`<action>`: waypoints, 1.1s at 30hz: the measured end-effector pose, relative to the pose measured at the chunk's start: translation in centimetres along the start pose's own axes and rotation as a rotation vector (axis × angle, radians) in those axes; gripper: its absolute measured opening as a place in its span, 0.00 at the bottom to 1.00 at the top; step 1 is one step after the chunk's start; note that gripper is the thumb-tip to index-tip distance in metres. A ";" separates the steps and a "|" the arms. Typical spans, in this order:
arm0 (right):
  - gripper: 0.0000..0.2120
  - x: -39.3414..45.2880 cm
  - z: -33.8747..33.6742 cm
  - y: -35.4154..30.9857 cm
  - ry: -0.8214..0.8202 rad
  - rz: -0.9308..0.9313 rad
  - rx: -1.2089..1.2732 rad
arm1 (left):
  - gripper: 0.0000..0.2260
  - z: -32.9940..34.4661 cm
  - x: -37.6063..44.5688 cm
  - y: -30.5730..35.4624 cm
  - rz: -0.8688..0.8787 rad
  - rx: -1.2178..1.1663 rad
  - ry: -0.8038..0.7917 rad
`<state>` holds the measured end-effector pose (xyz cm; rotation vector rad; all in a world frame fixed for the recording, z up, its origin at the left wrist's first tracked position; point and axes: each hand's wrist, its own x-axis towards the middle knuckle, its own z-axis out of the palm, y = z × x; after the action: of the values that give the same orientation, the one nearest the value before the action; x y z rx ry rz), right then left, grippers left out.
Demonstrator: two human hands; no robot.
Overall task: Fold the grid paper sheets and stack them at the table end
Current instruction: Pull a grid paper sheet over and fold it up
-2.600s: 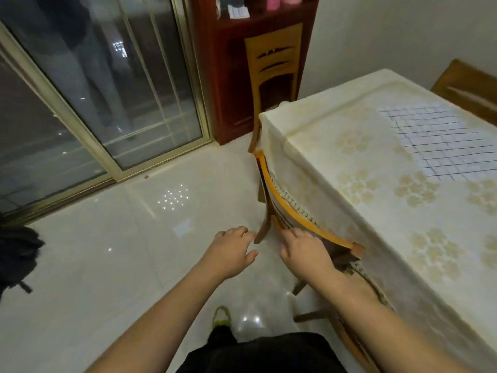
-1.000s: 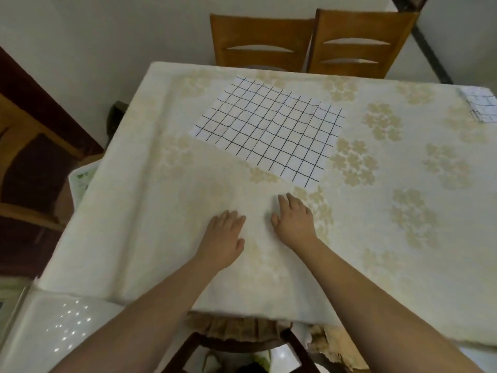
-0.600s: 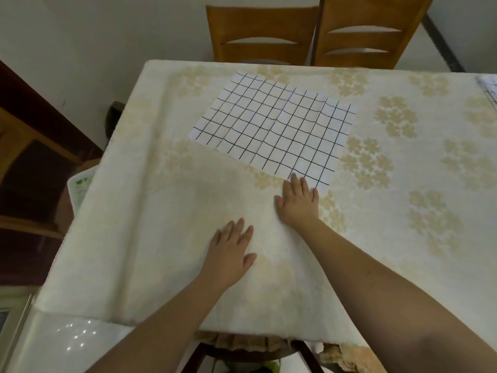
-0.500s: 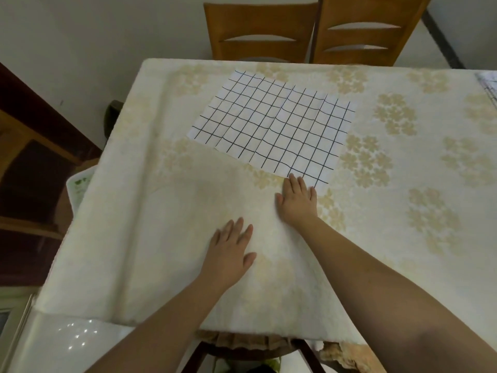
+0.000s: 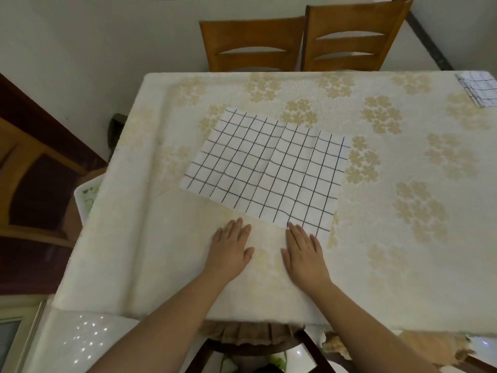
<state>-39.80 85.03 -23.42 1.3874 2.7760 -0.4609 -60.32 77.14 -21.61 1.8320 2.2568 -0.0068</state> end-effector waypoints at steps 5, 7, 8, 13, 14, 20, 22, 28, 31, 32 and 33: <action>0.25 -6.4 0.8 -0.5 -0.001 -0.032 -0.030 | 0.21 0.1 -3.5 2.1 0.062 -0.075 0.174; 0.25 -8.6 1.2 -1.2 -0.005 -0.061 -0.037 | 0.20 0.1 -4.8 3.1 0.032 -0.092 0.218; 0.25 -9.5 1.3 -1.7 -0.012 -0.075 -0.047 | 0.19 0.0 -5.3 3.6 -0.001 -0.112 0.231; 0.24 -13.2 1.7 -4.6 -0.032 -0.131 -0.067 | 0.19 0.4 -7.2 3.2 -0.220 -0.234 0.223; 0.24 -13.8 1.6 -5.4 -0.037 -0.153 -0.068 | 0.19 0.5 -7.5 2.7 -0.253 -0.253 0.210; 0.22 -14.6 1.6 -9.0 -0.035 -0.280 -0.051 | 0.16 0.8 -9.2 -0.6 -0.333 -0.233 0.180; 0.20 -14.1 1.4 -9.3 -0.015 -0.290 -0.024 | 0.15 0.8 -9.4 -1.1 -0.332 -0.228 0.167; 0.19 -11.2 -0.7 -8.2 0.118 -0.271 -0.015 | 0.13 0.2 -8.8 -0.4 -0.381 -0.255 0.171; 0.18 -9.2 -1.4 -7.1 0.155 -0.256 -0.026 | 0.08 0.2 -8.4 -0.3 -0.399 -0.253 0.178; 0.18 -8.6 -1.5 -6.9 0.161 -0.254 -0.026 | 0.07 0.2 -8.3 -0.4 -0.405 -0.245 0.182; 0.18 -8.0 -1.6 -6.6 0.164 -0.252 -0.025 | 0.06 0.2 -8.2 -0.5 -0.410 -0.239 0.190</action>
<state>-39.91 75.42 -19.13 1.1217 3.0947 -0.3266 -59.17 69.07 -20.37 1.2764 2.5919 0.3632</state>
